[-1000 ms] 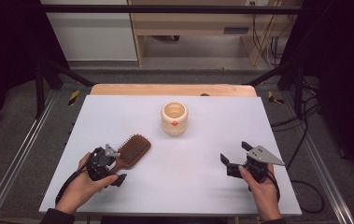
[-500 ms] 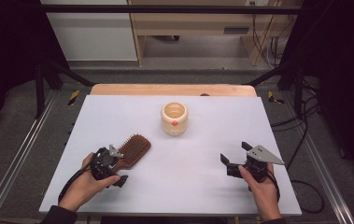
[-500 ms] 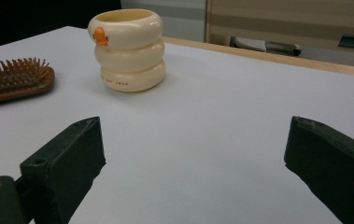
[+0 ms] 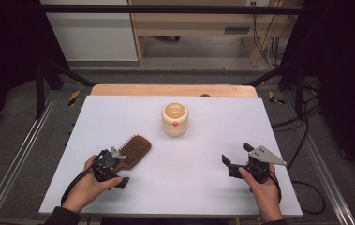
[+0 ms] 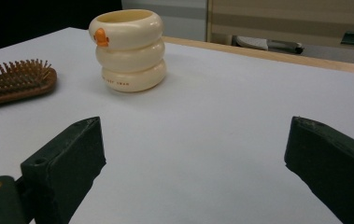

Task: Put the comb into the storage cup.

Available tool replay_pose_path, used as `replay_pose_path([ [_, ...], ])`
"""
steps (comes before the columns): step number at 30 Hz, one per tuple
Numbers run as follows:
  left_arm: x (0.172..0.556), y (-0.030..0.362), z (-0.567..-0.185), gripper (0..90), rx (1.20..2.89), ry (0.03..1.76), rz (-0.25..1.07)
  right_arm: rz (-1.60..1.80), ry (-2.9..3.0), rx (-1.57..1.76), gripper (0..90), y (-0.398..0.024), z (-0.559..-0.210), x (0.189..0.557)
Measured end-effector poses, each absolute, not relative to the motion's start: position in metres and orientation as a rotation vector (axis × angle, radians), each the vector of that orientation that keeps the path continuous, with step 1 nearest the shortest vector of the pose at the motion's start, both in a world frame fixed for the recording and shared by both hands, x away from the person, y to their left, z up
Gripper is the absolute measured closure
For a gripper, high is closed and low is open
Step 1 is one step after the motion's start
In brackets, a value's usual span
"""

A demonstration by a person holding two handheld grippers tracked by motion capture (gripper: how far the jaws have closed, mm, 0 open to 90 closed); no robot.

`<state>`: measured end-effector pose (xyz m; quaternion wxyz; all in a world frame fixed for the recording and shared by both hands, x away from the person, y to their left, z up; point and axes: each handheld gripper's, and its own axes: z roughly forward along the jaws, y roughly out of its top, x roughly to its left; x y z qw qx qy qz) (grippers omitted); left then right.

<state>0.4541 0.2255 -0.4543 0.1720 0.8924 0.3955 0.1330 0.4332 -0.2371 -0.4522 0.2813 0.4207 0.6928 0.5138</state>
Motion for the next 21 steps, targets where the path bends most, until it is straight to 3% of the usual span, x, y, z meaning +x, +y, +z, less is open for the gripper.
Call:
replay_pose_path([
  [13, 0.457, 0.231, -0.454, 11.7, 2.542, 1.132, 0.352, 1.376, 1.859, 1.128, 5.6, -0.237, -0.452, 0.433],
  [16, 0.459, 0.231, -0.453, 16.2, 2.539, 1.137, 0.341, 1.375, 1.86, 1.134, 5.5, -0.238, -0.453, 0.433],
  [21, 0.465, 0.233, -0.447, 31.6, 2.53, 1.144, 0.322, 1.373, 1.865, 1.137, 5.5, -0.237, -0.453, 0.434],
])
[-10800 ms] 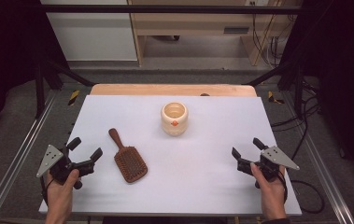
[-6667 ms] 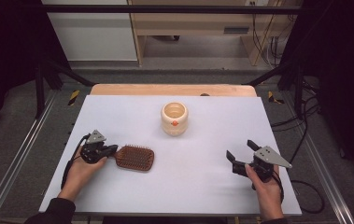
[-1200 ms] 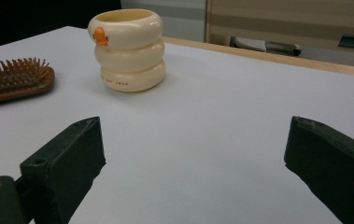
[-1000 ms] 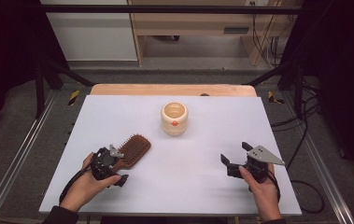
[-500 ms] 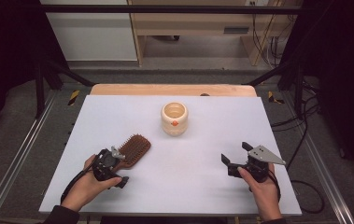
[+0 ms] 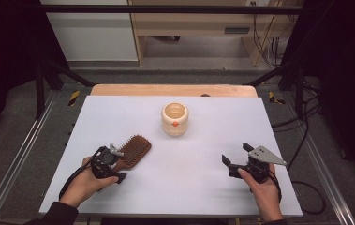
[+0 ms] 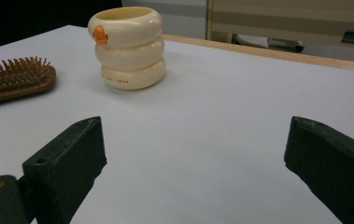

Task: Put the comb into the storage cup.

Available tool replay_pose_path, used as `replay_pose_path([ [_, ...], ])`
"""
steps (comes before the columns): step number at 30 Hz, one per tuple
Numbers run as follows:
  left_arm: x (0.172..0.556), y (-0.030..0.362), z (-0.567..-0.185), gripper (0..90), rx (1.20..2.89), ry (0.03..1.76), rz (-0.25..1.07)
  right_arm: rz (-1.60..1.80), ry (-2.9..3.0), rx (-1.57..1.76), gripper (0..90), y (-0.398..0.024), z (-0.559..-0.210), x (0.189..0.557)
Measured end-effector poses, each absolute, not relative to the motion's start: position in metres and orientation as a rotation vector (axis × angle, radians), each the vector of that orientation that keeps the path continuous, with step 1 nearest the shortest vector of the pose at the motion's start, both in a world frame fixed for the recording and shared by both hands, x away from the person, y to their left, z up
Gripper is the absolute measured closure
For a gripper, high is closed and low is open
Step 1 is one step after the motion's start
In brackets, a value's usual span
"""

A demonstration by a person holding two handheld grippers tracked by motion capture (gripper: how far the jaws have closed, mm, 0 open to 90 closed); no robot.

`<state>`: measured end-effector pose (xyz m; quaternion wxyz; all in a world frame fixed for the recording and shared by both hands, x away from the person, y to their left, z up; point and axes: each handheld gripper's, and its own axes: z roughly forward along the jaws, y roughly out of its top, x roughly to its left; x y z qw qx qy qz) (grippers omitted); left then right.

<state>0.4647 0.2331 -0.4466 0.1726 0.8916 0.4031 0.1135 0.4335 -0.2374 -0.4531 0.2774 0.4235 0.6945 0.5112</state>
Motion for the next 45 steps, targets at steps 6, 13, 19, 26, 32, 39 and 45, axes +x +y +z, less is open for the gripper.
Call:
replay_pose_path([
  [6, 0.47, 0.238, -0.445, 39.9, 2.529, 1.169, 0.289, 1.369, 1.868, 1.139, 5.5, -0.237, -0.454, 0.434],
  [13, 0.473, 0.239, -0.448, 51.1, 2.534, 1.167, 0.256, 1.369, 1.87, 1.138, 5.6, -0.237, -0.454, 0.434],
  [19, 0.476, 0.24, -0.448, 59.3, 2.547, 1.164, 0.248, 1.369, 1.872, 1.14, 5.6, -0.237, -0.454, 0.434],
  [26, 0.478, 0.24, -0.448, 64.3, 2.548, 1.17, 0.238, 1.366, 1.875, 1.133, 5.7, -0.237, -0.454, 0.434],
  [32, 0.476, 0.241, -0.449, 65.4, 2.547, 1.154, 0.249, 1.365, 1.875, 1.135, 5.7, -0.237, -0.454, 0.434],
  [39, 0.479, 0.243, -0.449, 71.7, 2.537, 1.158, 0.22, 1.367, 1.878, 1.131, 5.7, -0.237, -0.454, 0.434],
  [45, 0.475, 0.242, -0.45, 72.3, 2.533, 1.148, 0.264, 1.369, 1.879, 1.13, 5.8, -0.237, -0.454, 0.434],
])
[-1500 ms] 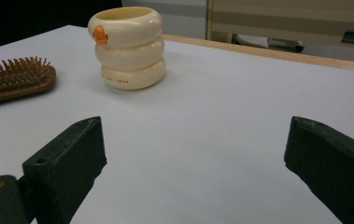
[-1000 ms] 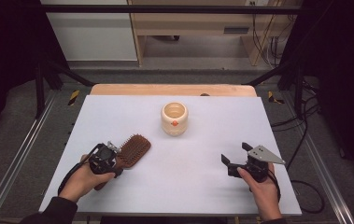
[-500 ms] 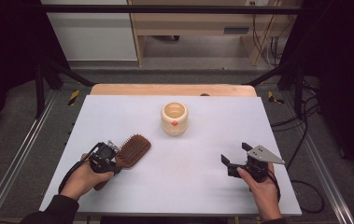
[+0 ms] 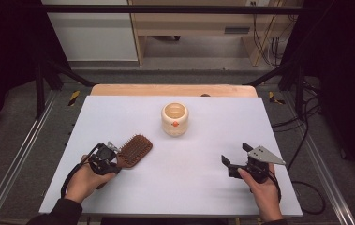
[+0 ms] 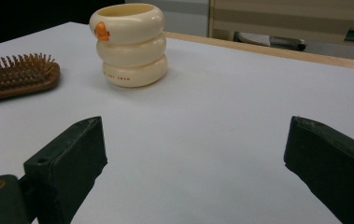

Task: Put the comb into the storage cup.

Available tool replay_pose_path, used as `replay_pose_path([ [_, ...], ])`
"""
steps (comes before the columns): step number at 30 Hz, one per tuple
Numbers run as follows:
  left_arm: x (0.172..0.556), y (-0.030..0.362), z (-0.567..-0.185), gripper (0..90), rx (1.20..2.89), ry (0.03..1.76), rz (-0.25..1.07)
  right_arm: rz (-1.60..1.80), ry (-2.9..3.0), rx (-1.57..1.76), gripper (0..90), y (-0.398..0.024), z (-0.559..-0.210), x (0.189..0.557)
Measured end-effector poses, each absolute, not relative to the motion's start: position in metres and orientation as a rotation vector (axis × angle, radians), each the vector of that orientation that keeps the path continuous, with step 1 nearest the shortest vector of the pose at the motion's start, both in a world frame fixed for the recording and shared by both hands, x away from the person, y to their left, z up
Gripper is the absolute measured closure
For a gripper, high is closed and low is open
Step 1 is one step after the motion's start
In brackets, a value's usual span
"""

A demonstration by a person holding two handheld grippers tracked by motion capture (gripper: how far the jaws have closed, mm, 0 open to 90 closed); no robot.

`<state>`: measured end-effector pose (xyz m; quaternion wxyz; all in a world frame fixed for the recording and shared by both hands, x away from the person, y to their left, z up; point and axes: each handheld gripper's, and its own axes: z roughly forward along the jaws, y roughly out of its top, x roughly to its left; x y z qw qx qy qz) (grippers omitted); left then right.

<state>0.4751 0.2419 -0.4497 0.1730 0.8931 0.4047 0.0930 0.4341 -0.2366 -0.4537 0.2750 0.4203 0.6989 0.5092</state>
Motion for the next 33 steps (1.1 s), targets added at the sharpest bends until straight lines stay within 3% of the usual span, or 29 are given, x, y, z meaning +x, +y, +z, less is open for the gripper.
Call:
replay_pose_path([
  [8, 0.468, 0.24, -0.444, 72.5, 2.517, 1.086, 0.392, 1.373, 1.871, 1.135, 5.8, -0.237, -0.453, 0.434],
  [19, 0.449, 0.243, -0.421, 72.5, 2.259, 1.031, 0.579, 1.402, 1.878, 1.13, 5.8, -0.23, -0.45, 0.434],
  [33, 0.443, 0.231, -0.424, 72.5, 2.071, 0.949, 0.623, 1.535, 1.855, 1.235, 5.9, -0.205, -0.442, 0.433],
])
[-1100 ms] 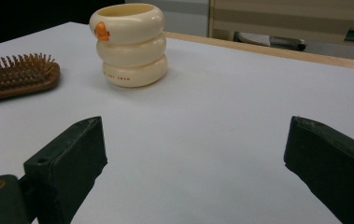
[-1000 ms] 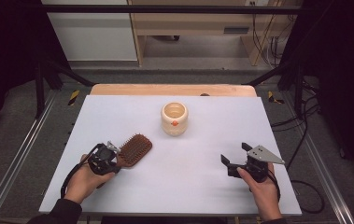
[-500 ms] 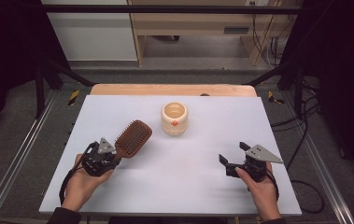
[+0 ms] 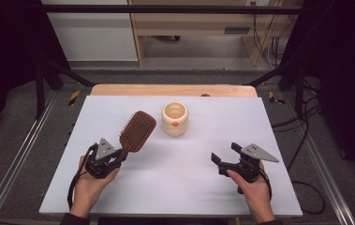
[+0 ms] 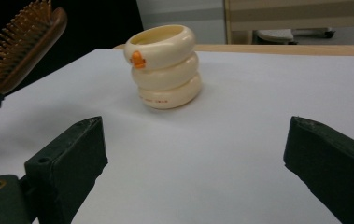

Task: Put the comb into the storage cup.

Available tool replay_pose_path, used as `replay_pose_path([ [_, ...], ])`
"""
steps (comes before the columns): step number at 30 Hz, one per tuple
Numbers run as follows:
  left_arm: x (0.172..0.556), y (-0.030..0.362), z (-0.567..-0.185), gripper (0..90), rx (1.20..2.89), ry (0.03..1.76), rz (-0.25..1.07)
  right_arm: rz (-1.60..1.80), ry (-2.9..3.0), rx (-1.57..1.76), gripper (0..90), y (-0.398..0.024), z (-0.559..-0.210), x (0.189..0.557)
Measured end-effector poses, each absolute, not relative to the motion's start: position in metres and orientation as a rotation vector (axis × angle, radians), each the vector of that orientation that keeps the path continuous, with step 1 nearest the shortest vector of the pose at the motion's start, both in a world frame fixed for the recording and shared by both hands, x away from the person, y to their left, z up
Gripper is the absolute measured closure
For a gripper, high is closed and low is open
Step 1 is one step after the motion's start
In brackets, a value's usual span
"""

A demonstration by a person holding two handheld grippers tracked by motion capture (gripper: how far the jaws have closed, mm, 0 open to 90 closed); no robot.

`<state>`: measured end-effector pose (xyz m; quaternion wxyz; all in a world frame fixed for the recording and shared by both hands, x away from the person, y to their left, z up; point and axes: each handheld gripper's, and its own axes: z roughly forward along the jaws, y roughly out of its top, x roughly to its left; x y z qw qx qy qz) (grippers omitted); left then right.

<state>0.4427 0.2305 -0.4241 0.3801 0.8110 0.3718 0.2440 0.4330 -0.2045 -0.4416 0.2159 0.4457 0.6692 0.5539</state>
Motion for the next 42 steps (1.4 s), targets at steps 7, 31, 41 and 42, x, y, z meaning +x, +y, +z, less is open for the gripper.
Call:
replay_pose_path([
  [7, 0.438, 0.219, -0.428, 72.5, 2.019, 0.882, 0.631, 1.639, 1.861, 1.245, 6.3, -0.17, -0.439, 0.434],
  [31, 0.42, 0.209, -0.43, 72.5, 1.899, 0.767, 0.697, 1.832, 2.02, 1.078, 6.4, -0.066, -0.41, 0.451],
  [41, 0.417, 0.21, -0.429, 72.5, 1.878, 0.727, 0.695, 1.849, 2.026, 1.06, 7.5, -0.046, -0.389, 0.459],
  [42, 0.416, 0.21, -0.428, 72.6, 1.875, 0.719, 0.699, 1.856, 2.03, 1.059, 7.5, -0.043, -0.386, 0.461],
])
